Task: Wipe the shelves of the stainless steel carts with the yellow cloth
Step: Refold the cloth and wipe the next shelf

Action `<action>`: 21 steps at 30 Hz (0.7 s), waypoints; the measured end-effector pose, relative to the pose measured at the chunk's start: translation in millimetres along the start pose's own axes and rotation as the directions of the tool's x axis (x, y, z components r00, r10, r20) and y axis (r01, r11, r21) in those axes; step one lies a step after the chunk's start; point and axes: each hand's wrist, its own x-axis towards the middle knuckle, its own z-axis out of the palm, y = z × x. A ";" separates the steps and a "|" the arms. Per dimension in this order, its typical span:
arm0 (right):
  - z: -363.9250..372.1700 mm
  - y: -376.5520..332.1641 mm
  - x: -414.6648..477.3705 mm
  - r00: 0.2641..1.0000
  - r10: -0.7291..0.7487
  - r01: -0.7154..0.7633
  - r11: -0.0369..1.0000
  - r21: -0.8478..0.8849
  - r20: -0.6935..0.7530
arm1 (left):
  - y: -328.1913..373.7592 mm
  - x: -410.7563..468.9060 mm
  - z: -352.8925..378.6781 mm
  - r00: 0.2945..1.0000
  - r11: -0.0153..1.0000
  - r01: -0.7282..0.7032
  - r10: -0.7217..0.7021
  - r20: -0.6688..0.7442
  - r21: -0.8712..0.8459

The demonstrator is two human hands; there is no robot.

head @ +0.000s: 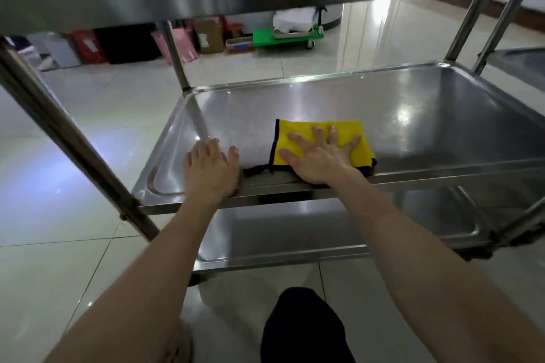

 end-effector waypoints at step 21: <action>-11.0 -63.1 123.0 0.973 -0.228 0.228 0.973 -0.012 0.045 | 1.4 -11.3 -6.5 0.999 0.999 -0.035 0.035 -0.036 0.002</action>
